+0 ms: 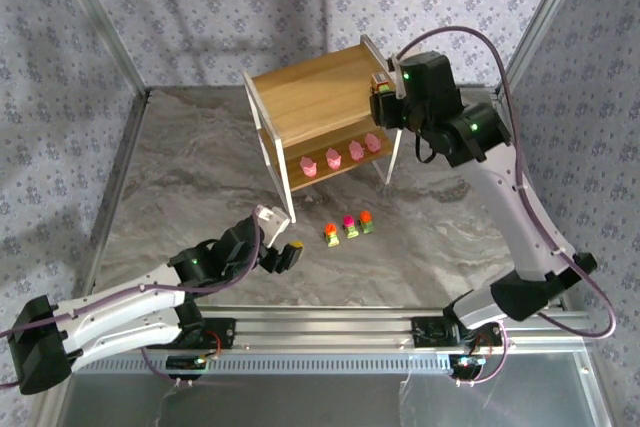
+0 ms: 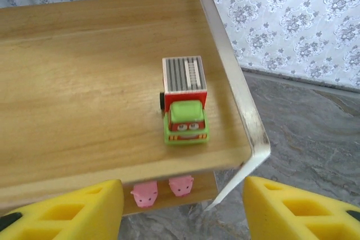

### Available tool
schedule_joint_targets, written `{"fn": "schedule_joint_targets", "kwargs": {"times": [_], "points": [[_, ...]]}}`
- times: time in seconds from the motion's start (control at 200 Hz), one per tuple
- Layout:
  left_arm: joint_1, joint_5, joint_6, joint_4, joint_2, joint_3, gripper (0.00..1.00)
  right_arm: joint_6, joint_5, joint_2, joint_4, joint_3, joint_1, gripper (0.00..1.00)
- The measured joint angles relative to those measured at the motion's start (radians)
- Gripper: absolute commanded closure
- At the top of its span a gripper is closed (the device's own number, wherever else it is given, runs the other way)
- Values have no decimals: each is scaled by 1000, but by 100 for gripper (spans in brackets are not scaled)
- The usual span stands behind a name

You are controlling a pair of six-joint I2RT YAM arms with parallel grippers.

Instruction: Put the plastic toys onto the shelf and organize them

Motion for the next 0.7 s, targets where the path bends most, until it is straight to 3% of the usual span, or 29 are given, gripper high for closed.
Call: {"fn": "schedule_joint_targets", "kwargs": {"times": [0.7], "points": [[-10, 78, 1, 20, 195, 26, 13, 96, 60, -242, 90, -462, 146, 33]]}}
